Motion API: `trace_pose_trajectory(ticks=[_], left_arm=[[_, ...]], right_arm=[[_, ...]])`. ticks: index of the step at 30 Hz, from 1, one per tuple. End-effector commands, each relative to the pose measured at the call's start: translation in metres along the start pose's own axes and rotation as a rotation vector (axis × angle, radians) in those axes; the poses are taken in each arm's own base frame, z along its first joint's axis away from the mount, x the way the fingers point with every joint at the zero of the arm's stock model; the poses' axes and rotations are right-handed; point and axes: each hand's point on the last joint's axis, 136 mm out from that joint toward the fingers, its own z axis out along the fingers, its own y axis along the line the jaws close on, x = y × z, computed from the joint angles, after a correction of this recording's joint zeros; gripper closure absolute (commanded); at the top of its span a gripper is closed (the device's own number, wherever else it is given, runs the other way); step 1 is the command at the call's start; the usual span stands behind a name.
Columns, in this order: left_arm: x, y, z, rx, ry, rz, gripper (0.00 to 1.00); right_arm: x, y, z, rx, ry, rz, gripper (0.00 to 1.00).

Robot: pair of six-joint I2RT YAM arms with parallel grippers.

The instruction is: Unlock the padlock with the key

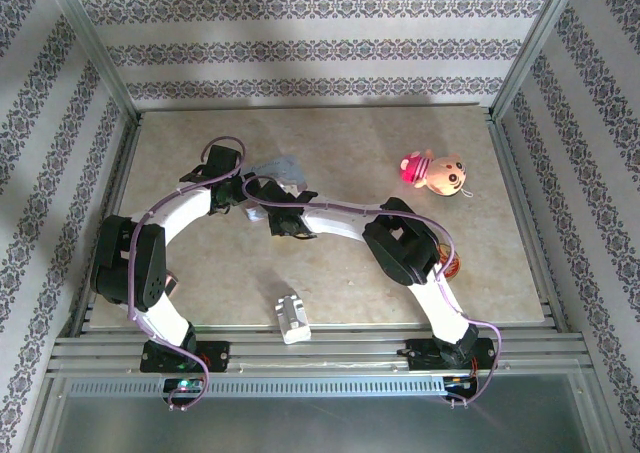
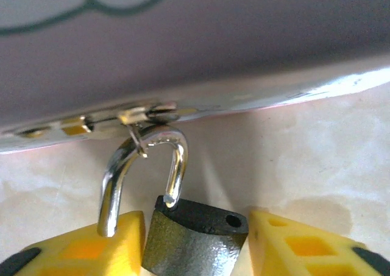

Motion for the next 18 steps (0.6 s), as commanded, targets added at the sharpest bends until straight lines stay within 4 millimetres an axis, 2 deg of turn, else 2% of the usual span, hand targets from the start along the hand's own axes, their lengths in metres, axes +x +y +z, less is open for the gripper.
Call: trace_pose_trajectory(ticks=[1,9,14,18], left_arm=[[0.001,0.010,0.000,-0.020,0.002,-0.019,0.01],[0.006,0.013,0.000,-0.022,0.003,-0.027,0.01],[0.006,0.012,0.000,-0.016,0.005,-0.029,0.01],[0.007,0.012,0.001,-0.015,0.008,-0.030,0.01]], right_arm=[[0.010,-0.001,0.004,0.027,0.022,-0.007,0.59],[0.007,0.002,0.001,0.007,0.009,0.052,0.69],[0.002,0.008,-0.001,-0.032,-0.006,0.114,0.85],[-0.003,0.015,-0.006,-0.084,-0.022,0.167,0.92]])
